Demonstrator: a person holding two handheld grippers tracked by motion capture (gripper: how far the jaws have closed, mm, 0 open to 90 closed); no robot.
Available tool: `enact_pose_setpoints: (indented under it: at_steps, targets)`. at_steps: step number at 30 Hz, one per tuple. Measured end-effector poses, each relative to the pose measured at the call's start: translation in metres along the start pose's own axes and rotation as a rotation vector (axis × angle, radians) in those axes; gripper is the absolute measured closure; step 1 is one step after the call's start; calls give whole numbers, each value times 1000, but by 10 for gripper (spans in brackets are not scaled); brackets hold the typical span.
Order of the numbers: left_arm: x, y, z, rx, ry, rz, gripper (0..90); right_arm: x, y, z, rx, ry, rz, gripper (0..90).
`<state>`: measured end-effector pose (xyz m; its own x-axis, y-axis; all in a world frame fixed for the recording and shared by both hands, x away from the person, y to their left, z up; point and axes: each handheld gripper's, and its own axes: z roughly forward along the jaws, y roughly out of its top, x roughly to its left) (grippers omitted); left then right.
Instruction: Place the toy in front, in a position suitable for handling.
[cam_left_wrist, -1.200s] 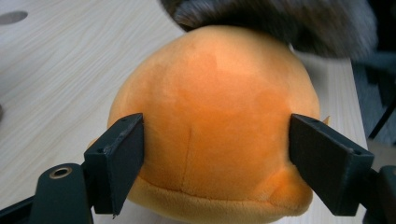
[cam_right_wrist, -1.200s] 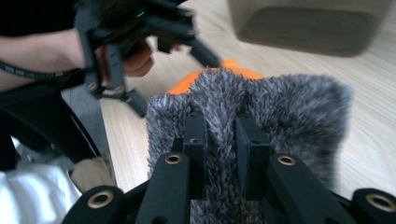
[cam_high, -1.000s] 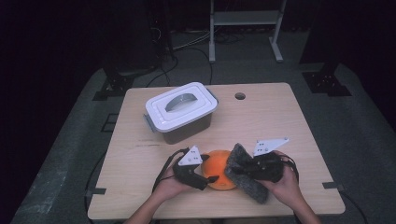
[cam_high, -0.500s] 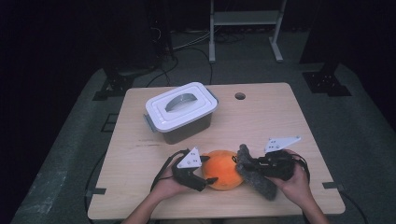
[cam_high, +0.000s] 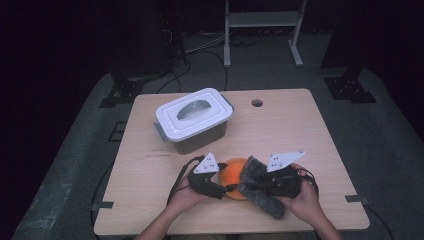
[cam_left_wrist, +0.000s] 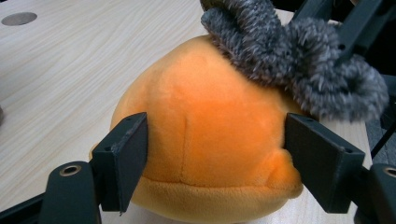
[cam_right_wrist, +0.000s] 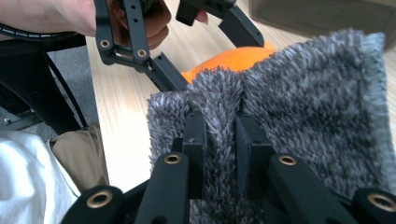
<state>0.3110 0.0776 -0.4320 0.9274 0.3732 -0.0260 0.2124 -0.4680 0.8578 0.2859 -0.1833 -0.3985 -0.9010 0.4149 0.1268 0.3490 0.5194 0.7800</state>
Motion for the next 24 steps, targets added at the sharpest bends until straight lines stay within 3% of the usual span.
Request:
enact_pose_setpoints:
  at_steps: [7, 10, 12, 16, 19, 22, 24]
  targets:
    - [2, -4, -2, 8, -13, 9, 223, -12, -15, -15, 14, -19, 41, 754]
    - [0, -5, -3, 16, -17, 32, 221, -13, -13, -21, -14, -23, 61, 755]
    - [-4, -6, -3, 29, -25, 86, 218, -15, -8, -24, -50, -32, 69, 755]
    - [-7, -7, -4, 39, -25, 106, 197, -25, -4, -22, -72, -51, 103, 755]
    - [-7, -5, -8, 18, -21, 107, 179, -30, -9, -13, -38, -24, 123, 753]
    - [-6, 0, -11, -30, -3, 90, 179, -26, -12, -10, -17, 18, 112, 750]
    - [-5, 0, -9, -13, -6, 83, 181, -19, -14, -10, -6, 39, 93, 749]
